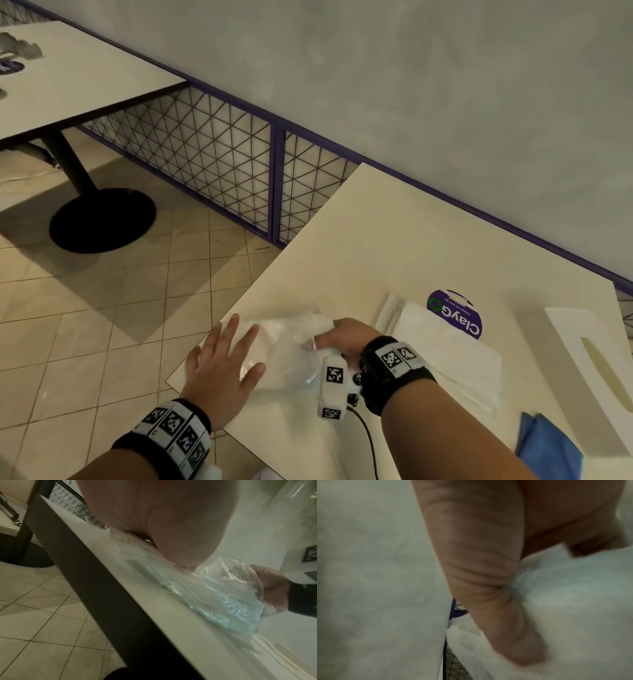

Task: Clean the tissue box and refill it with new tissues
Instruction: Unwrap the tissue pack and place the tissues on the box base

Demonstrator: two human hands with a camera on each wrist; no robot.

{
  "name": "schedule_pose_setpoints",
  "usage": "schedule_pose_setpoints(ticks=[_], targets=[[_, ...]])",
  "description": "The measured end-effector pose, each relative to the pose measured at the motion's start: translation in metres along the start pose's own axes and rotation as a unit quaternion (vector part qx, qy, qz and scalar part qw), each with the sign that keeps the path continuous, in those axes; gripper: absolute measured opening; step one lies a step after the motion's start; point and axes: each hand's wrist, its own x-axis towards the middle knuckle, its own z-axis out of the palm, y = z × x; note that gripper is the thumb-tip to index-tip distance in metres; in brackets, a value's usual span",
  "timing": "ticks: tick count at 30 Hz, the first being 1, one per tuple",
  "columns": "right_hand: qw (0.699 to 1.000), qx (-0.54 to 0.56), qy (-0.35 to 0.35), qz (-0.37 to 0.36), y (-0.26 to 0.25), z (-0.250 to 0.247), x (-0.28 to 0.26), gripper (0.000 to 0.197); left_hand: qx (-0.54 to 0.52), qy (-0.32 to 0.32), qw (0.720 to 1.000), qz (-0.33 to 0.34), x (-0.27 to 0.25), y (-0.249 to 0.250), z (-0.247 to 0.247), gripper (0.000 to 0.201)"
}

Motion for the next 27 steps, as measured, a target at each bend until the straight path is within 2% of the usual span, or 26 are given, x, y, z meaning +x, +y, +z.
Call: schedule_pose_setpoints(ticks=[4, 7, 10, 12, 15, 16, 20, 21, 22, 23, 25, 26, 27], targets=[[0.999, 0.03, 0.011, -0.016, 0.014, 0.006, -0.001, 0.042, 0.015, 0.029, 0.999, -0.007, -0.001, 0.004, -0.002, 0.072], [0.996, 0.072, 0.027, -0.047, 0.017, 0.009, -0.009, 0.036, 0.045, 0.064, 0.995, 0.064, -0.002, 0.009, -0.003, 0.064], [0.991, 0.068, 0.079, -0.077, 0.015, 0.006, -0.023, 0.03, 0.046, 0.047, 0.991, 0.119, 0.0, 0.012, 0.001, 0.063], [0.986, 0.051, 0.13, -0.097, 0.014, 0.0, -0.032, 0.025, 0.039, 0.048, 0.993, 0.103, 0.002, 0.012, 0.005, 0.067], [0.974, 0.035, 0.192, -0.116, 0.015, -0.015, -0.046, 0.045, 0.052, 0.038, 0.995, 0.07, 0.006, 0.013, 0.008, 0.071], [0.969, 0.032, 0.213, -0.125, 0.016, -0.022, -0.055, 0.046, 0.058, 0.029, 0.996, 0.059, 0.007, 0.014, 0.006, 0.073], [0.941, 0.102, 0.279, -0.162, 0.041, -0.061, -0.099, 0.027, 0.121, -0.05, 0.991, -0.022, 0.011, 0.026, -0.008, 0.068], [0.933, 0.124, 0.29, -0.173, 0.051, -0.072, -0.11, 0.022, 0.135, -0.06, 0.988, -0.048, 0.013, 0.031, -0.016, 0.065], [0.925, 0.147, 0.299, -0.181, 0.063, -0.082, -0.122, 0.02, 0.139, -0.039, 0.987, -0.063, 0.014, 0.039, -0.025, 0.063], [0.917, 0.168, 0.312, -0.181, 0.075, -0.09, -0.132, 0.021, 0.12, 0.017, 0.991, -0.052, 0.015, 0.048, -0.033, 0.06], [0.901, 0.205, 0.334, -0.186, 0.099, -0.103, -0.149, 0.021, -0.022, 0.164, 0.984, 0.061, 0.011, 0.075, -0.047, 0.057], [0.895, 0.219, 0.338, -0.194, 0.11, -0.106, -0.156, 0.02, -0.13, 0.18, 0.966, 0.131, 0.008, 0.094, -0.053, 0.059], [0.89, 0.23, 0.338, -0.201, 0.12, -0.107, -0.164, 0.02, -0.244, 0.141, 0.941, 0.186, 0.004, 0.115, -0.058, 0.064]])
